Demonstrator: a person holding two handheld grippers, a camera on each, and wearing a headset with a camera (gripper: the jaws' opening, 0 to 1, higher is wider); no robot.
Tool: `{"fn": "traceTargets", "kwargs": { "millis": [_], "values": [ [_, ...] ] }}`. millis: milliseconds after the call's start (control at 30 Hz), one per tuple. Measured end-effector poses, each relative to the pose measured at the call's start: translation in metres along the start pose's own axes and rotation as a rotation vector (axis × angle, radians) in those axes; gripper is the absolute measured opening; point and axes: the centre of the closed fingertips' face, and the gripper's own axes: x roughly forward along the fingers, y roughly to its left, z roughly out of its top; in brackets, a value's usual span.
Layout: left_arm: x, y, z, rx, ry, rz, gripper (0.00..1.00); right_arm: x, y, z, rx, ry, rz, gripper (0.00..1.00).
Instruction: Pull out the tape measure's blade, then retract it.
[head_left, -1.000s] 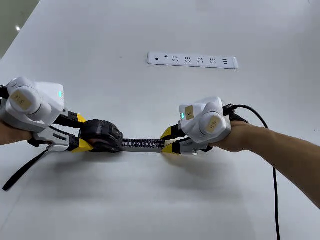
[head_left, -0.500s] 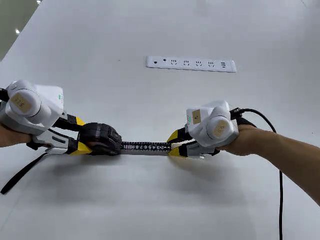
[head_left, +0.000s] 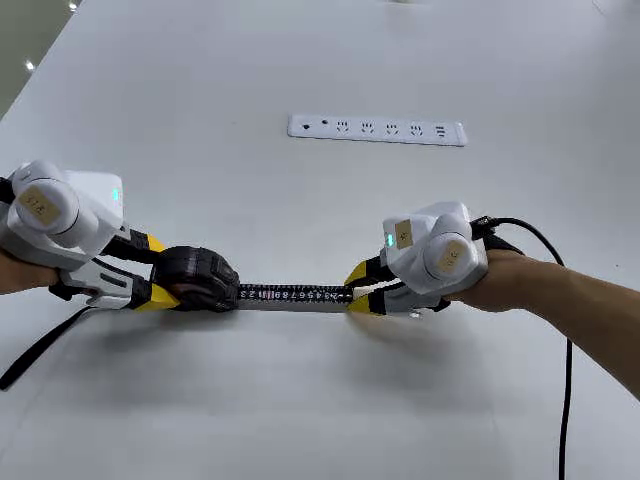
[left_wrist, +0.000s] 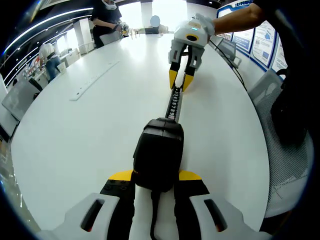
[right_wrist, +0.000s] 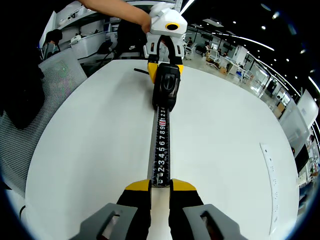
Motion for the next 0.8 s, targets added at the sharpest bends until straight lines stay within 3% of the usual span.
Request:
{"fn": "traceTargets", "kwargs": {
  "millis": [800],
  "values": [
    [0.001, 0.002, 0.002, -0.008, 0.002, 0.002, 0.24, -0.018, -0.001, -0.024, 0.005, 0.037, -0.009, 0.09]
  ]
}}
